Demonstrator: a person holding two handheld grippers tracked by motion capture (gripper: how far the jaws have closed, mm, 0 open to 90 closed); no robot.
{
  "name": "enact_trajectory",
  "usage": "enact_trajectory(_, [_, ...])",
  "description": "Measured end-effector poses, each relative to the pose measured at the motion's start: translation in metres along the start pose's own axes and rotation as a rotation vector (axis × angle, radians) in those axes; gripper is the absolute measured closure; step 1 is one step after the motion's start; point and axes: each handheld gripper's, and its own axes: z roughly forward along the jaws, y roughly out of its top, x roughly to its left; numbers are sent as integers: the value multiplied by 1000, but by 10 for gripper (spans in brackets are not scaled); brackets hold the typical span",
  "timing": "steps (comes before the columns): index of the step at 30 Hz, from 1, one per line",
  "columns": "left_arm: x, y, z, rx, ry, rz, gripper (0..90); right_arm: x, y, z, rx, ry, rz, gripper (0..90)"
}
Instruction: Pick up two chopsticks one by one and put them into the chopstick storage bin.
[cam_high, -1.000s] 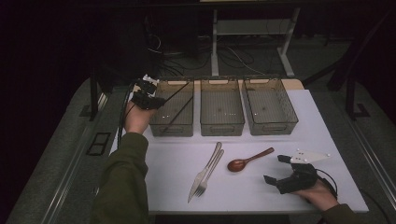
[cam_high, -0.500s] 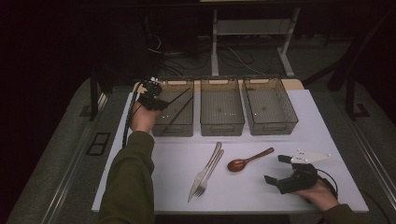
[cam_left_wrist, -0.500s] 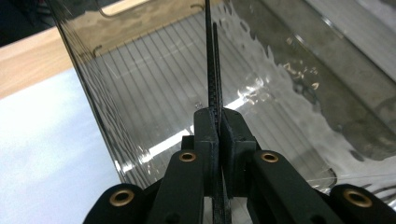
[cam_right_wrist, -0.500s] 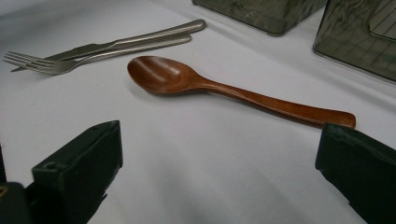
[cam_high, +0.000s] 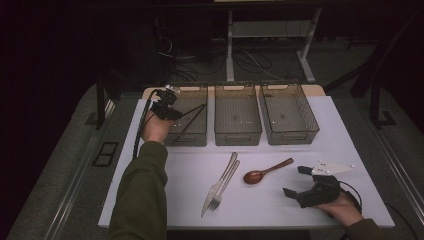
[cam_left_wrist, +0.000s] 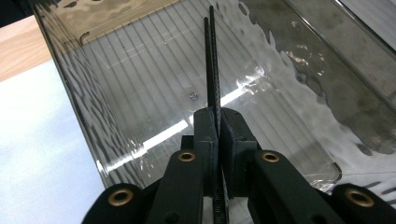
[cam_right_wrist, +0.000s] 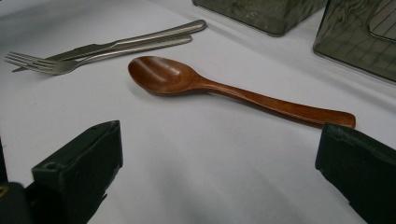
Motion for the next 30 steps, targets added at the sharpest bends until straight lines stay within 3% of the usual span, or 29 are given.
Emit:
enact_trajectory(6, [1,0,-3,-28,5,3,788,0,0,0,1,-1,-1,2])
enact_trajectory(10, [0,0,-9,-60,-15,15,740,0,0,0,0,-1,0,2])
enact_trajectory(30, [-17,-18,-53,-229,-178,68,410,0,0,1,9,-2,-1,2])
